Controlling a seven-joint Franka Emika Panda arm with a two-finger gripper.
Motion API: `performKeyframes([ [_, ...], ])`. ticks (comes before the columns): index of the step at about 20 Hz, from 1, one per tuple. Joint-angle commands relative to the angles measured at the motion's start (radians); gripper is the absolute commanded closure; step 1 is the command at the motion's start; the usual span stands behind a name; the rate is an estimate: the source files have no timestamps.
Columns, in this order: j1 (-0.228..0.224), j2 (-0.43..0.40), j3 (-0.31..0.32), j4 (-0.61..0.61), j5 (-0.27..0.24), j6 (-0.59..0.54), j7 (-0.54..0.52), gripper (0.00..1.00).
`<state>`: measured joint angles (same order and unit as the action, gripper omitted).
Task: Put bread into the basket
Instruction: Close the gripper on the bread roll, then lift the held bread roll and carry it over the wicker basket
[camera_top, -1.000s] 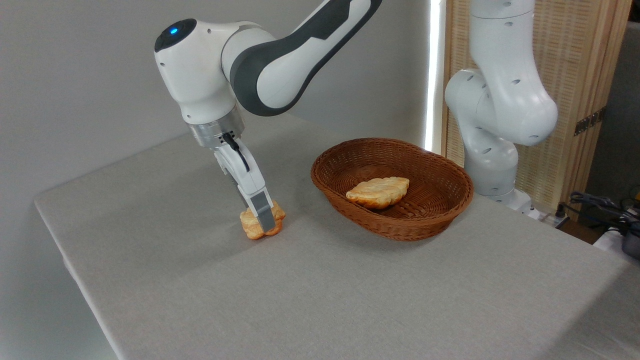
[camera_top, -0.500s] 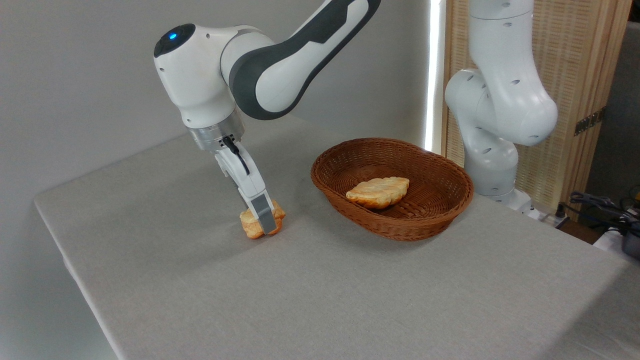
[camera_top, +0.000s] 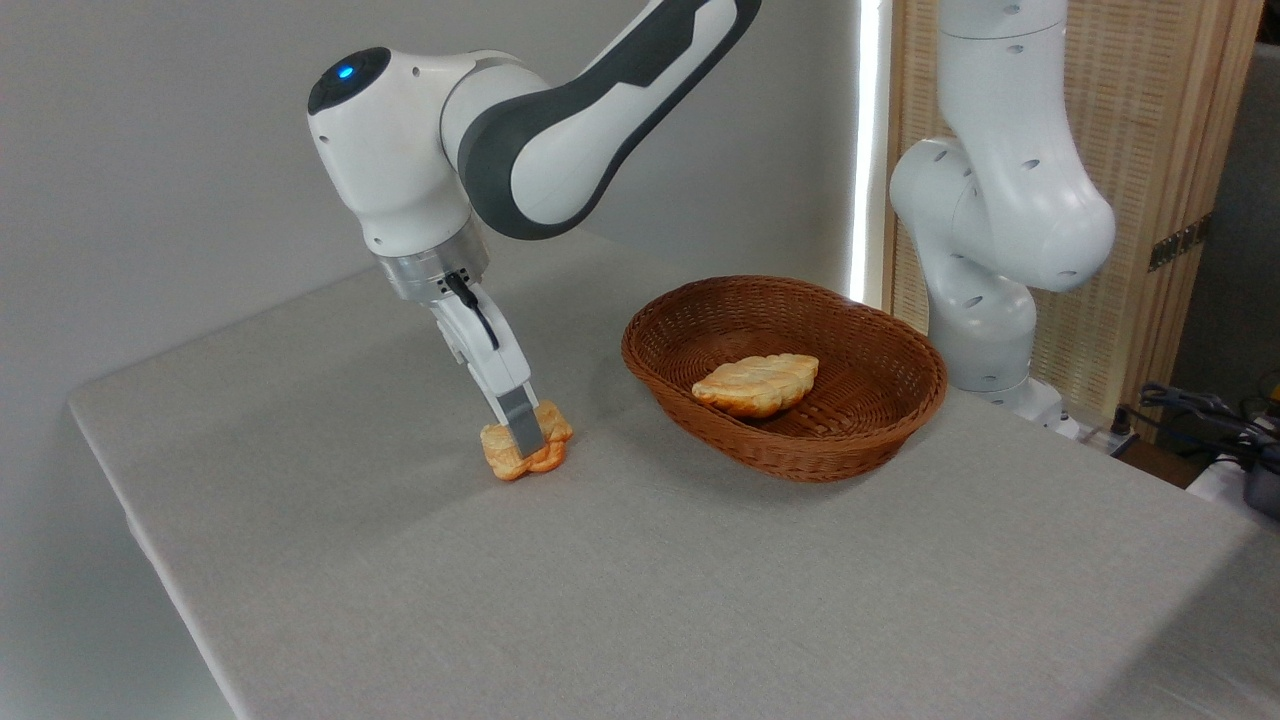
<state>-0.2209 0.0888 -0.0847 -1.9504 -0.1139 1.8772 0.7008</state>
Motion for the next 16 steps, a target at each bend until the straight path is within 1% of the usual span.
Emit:
performKeyframes([
  [1, -0.008, -0.009, 0.010, 0.011, -0.012, 0.000, 0.011, 0.48],
  [3, -0.006, -0.046, 0.011, 0.013, -0.010, -0.006, 0.012, 0.45],
  [6, -0.006, -0.102, 0.020, 0.011, -0.012, -0.016, 0.005, 0.45],
  [12, -0.006, -0.242, 0.025, 0.001, -0.012, -0.174, -0.012, 0.45],
  [14, -0.005, -0.302, 0.026, -0.021, -0.009, -0.214, -0.041, 0.44],
  [16, -0.005, -0.369, 0.046, -0.060, -0.009, -0.260, -0.049, 0.44],
])
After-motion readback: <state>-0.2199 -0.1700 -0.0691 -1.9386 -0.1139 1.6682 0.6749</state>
